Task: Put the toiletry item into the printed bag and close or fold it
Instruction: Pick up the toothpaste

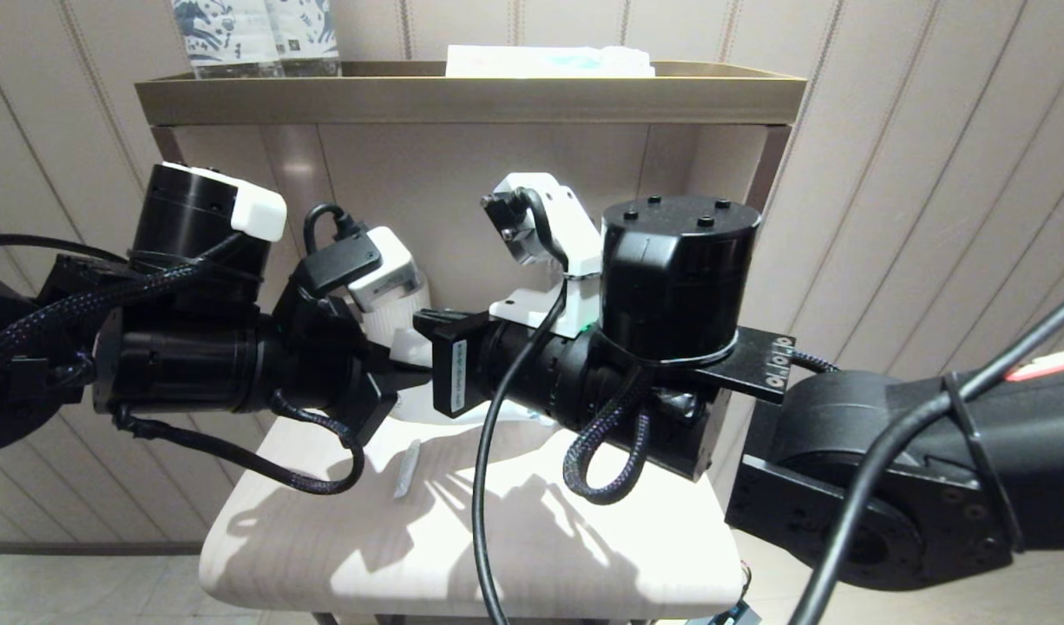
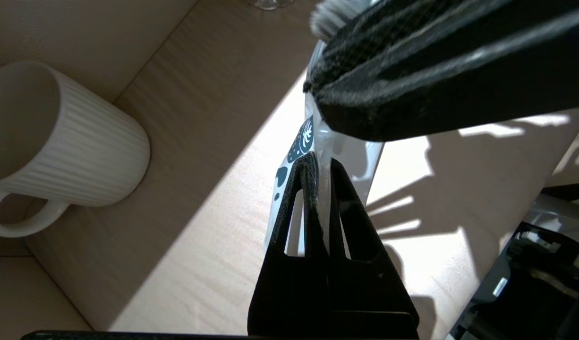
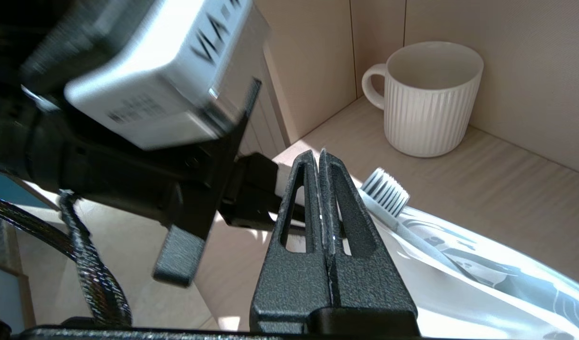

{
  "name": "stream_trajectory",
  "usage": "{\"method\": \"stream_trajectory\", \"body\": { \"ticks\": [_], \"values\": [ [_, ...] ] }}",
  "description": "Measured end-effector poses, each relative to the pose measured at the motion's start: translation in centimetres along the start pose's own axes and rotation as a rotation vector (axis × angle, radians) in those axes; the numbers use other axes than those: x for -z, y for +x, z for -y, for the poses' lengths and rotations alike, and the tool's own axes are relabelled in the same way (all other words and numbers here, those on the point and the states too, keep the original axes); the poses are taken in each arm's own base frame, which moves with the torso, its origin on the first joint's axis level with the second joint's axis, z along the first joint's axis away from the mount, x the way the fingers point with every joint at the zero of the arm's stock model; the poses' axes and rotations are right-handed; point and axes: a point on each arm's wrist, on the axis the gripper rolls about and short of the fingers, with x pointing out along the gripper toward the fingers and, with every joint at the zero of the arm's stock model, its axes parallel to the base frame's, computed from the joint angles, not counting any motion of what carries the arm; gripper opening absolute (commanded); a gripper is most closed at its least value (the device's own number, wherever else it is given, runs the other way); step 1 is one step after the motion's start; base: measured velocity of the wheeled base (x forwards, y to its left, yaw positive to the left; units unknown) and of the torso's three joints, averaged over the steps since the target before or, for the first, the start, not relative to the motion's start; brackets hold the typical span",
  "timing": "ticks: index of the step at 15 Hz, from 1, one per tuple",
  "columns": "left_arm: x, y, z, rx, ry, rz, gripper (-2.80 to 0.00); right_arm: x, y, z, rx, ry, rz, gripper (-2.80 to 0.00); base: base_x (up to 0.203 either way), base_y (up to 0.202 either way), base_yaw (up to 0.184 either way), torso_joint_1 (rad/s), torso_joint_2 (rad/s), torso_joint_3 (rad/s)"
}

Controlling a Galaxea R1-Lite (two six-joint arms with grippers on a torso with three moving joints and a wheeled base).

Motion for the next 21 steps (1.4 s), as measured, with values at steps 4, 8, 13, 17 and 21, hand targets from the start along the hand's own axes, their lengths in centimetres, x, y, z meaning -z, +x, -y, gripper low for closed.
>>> {"method": "stream_trajectory", "body": {
  "ticks": [4,8,13,17,21],
  "values": [
    [0.1,0.3,0.3,0.014,0.003,-0.007,-2.80,0.0,0.3,0.3,0.007,-0.001,0.002,-2.80,0.000,0.000,0.000,0.000,0.00,0.000],
    [0.1,0.4,0.4,0.017,0.004,-0.007,-2.80,0.5,1.3,1.6,0.040,-0.003,-0.007,-2.80,0.000,0.000,0.000,0.000,0.00,0.000],
    [-0.2,0.1,0.3,0.012,0.004,0.008,-2.80,0.4,1.2,2.2,0.057,-0.005,-0.005,-2.80,0.000,0.000,0.000,0.000,0.00,0.000],
    [-0.2,0.1,0.2,0.010,0.002,0.010,-2.80,-0.3,0.1,1.7,0.047,-0.008,0.008,-2.80,0.000,0.000,0.000,0.000,0.00,0.000],
    [-0.3,0.2,0.1,0.007,0.001,0.014,-2.80,-0.7,-1.1,0.6,0.016,-0.031,0.010,-2.80,0.000,0.000,0.000,0.000,0.00,0.000]
  ]
}}
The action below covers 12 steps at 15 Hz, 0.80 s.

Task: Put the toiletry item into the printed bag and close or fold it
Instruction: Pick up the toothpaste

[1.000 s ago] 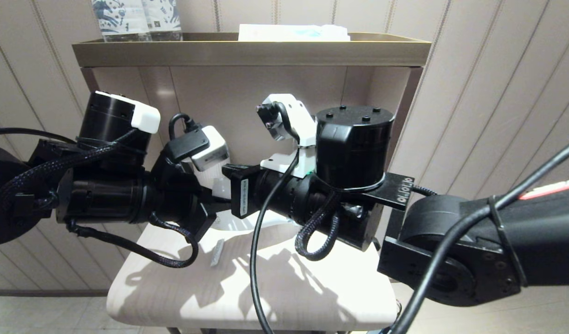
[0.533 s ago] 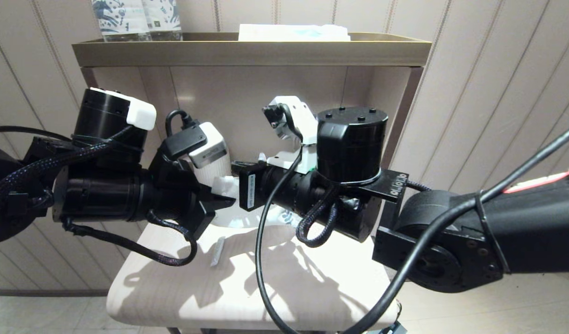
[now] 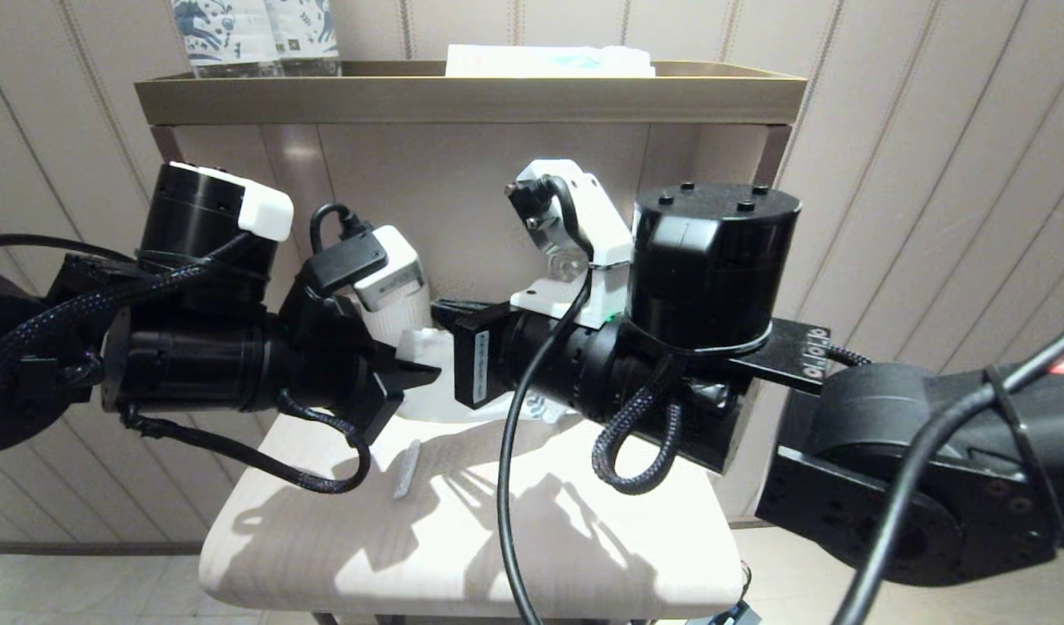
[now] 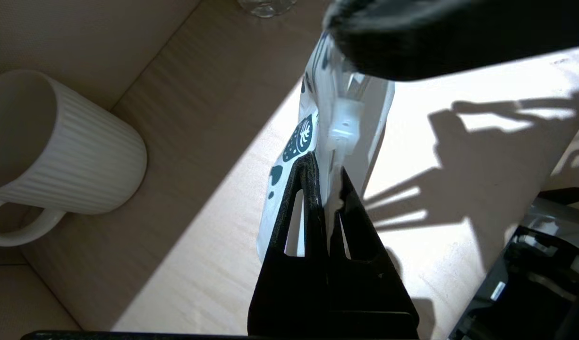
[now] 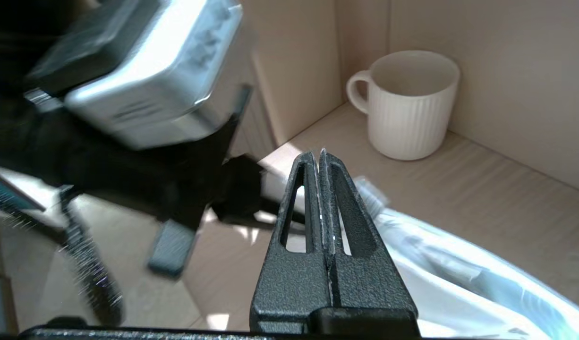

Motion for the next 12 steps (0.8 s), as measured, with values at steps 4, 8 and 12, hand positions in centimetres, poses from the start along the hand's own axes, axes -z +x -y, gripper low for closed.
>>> {"method": "stream_trajectory", "body": {
  "ticks": [4,8,12],
  "values": [
    [-0.1,0.0,-0.1,-0.007,0.004,0.017,-2.80,-0.2,-0.5,-0.5,-0.014,-0.013,0.004,-2.80,0.000,0.000,0.000,0.000,0.00,0.000],
    [0.1,0.1,0.0,-0.002,0.008,0.011,-2.80,-0.7,-0.2,0.5,0.014,-0.014,0.021,-2.80,0.000,0.000,0.000,0.000,0.00,0.000],
    [0.4,0.0,0.2,-0.001,0.015,0.013,-2.80,-0.5,0.5,1.2,0.033,-0.013,0.020,-2.80,0.000,0.000,0.000,0.000,0.00,0.000]
  ]
}}
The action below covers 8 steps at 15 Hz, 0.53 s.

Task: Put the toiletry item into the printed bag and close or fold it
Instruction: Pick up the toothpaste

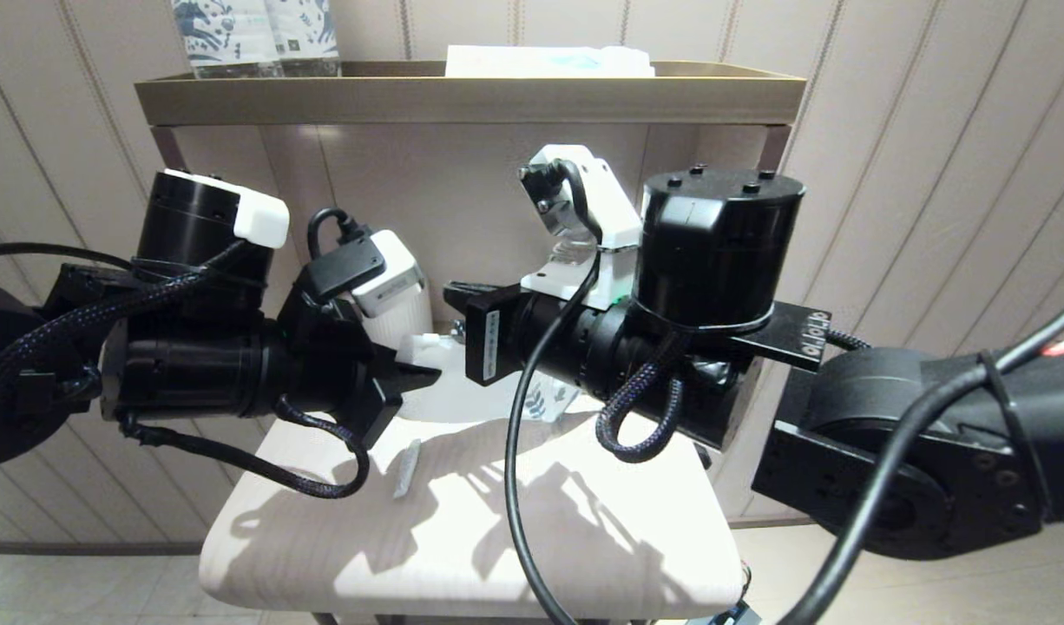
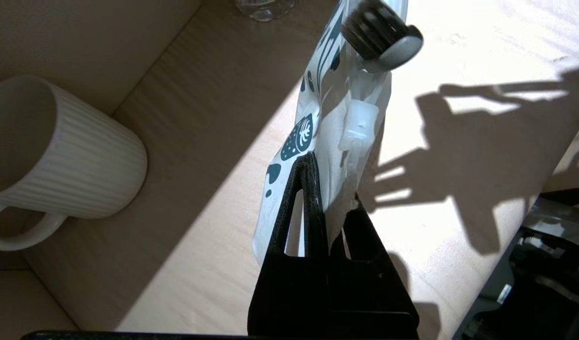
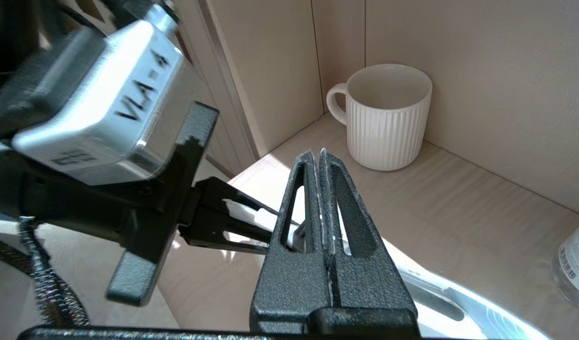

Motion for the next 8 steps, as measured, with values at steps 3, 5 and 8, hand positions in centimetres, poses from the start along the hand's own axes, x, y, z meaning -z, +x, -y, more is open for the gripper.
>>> {"method": "stream_trajectory", "body": {
  "ticks": [3,5,8],
  "values": [
    [0.0,-0.1,0.0,-0.001,0.001,0.003,-2.80,0.6,0.5,0.3,0.008,-0.002,-0.015,-2.80,0.000,0.000,0.000,0.000,0.00,0.000],
    [-0.1,-0.2,0.0,-0.002,-0.001,0.005,-2.80,1.2,0.9,0.3,0.008,-0.002,-0.029,-2.80,0.000,0.000,0.000,0.000,0.00,0.000],
    [-0.1,-0.2,0.0,-0.002,-0.002,0.006,-2.80,2.0,1.4,0.3,0.007,-0.003,-0.050,-2.80,0.000,0.000,0.000,0.000,0.00,0.000]
  ]
}}
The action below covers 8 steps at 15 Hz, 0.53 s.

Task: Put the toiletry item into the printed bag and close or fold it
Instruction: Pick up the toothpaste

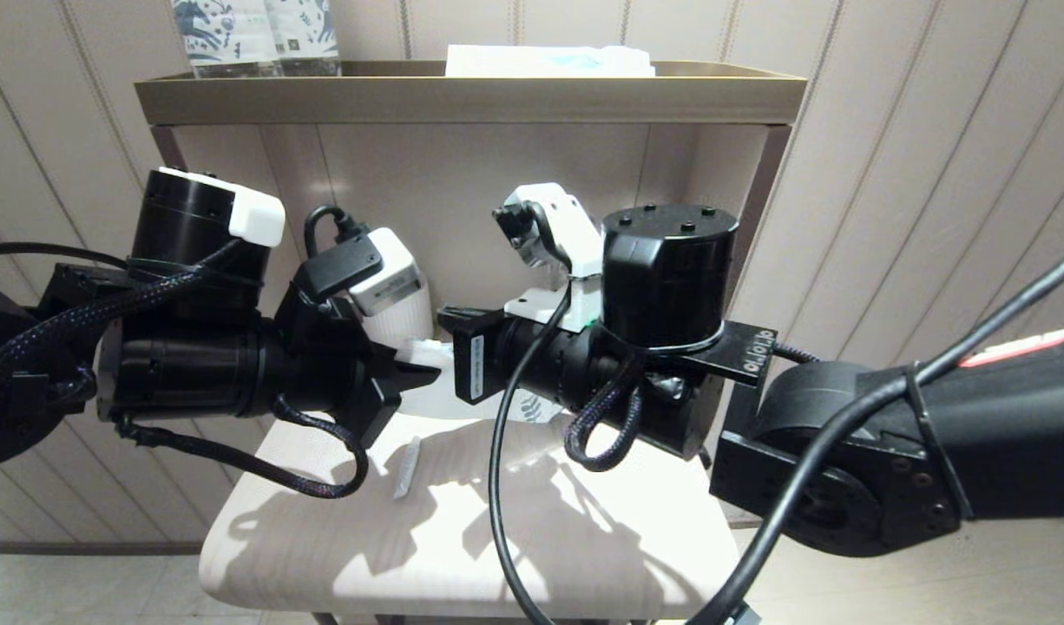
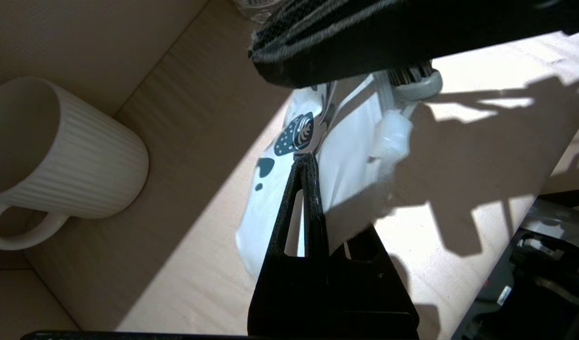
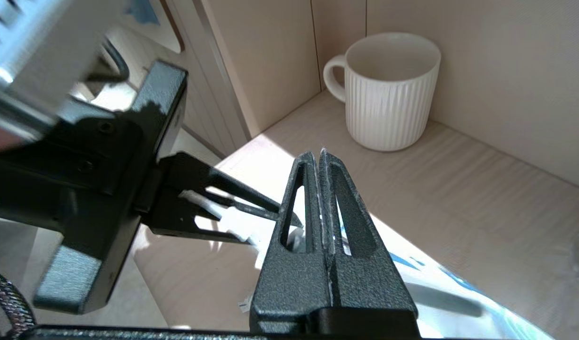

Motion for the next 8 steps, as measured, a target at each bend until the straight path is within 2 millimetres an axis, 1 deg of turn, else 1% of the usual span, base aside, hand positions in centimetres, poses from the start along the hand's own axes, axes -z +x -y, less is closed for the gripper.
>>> {"method": "stream_trajectory", "body": {
  "ticks": [5,8],
  "values": [
    [-0.01,0.00,-0.01,0.000,0.001,0.001,-2.80,0.32,0.19,0.06,0.003,0.000,-0.010,-2.80,0.000,0.000,0.000,0.000,0.00,0.000],
    [-0.01,0.00,0.00,0.000,0.000,0.000,-2.80,-0.58,-0.22,0.50,0.015,0.001,0.015,-2.80,0.000,0.000,0.000,0.000,0.00,0.000]
  ]
}}
